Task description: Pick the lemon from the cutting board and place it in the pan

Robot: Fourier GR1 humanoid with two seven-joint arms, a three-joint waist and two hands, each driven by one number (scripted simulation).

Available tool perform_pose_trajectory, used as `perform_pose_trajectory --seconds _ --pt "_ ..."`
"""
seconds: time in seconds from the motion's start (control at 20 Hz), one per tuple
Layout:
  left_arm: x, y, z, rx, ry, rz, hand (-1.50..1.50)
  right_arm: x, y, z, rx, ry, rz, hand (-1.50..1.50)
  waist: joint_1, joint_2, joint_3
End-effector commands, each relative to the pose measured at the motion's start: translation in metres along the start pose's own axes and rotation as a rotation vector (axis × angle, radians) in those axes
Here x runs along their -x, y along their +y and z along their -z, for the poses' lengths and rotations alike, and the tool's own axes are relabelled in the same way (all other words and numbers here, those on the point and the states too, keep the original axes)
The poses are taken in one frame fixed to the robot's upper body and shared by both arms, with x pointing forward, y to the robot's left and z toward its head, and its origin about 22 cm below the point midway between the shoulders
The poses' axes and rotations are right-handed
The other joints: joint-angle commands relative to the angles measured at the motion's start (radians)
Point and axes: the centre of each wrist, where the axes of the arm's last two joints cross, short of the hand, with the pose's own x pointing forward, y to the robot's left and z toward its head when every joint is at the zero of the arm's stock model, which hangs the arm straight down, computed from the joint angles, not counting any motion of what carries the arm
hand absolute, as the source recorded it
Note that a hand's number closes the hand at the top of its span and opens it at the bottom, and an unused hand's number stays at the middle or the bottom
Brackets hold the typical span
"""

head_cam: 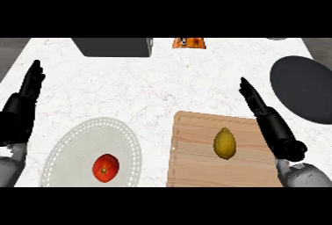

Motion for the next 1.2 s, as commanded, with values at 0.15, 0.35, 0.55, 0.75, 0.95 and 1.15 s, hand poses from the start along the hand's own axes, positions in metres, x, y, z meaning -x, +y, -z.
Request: perform_pose_trajectory --seconds 0.15,0.35,0.55,0.75,0.95,1.15 --pt "-0.012 -0.052 -0.03 0.115 -0.049 -0.247 0.0 -0.028 -0.027 0.014 -0.032 -0.222 0.193 1.5 -0.018 0.0 -0.001" --pt "-0.003 -0.088 -0.059 0.214 0.004 -0.42 0.0 0.012 -0.065 -0.024 0.312 0.013 0.032 1.5 -0.061 -0.003 -0.004" --pt "0.015 -0.109 -0.072 0.247 -0.008 -0.436 0.0 0.024 -0.067 -0.087 0.196 -0.082 0.077 -1.5 -0.039 0.0 -0.002" --pt "0.019 -0.097 -0.06 0.254 -0.005 -0.419 0.0 0.013 -0.097 -0.113 0.129 -0.061 -0.131 -1.5 -0.032 0.001 -0.002" --pt "0.003 -0.105 -0.051 0.261 -0.024 -0.444 0.0 -0.011 -0.098 -0.091 0.063 -0.029 -0.237 -1.5 -0.023 0.002 -0.002" --pt "0.006 -0.105 -0.06 0.291 -0.009 -0.445 0.0 -0.024 -0.099 -0.059 -0.019 0.052 -0.338 -1.5 -0.007 0.004 -0.002"
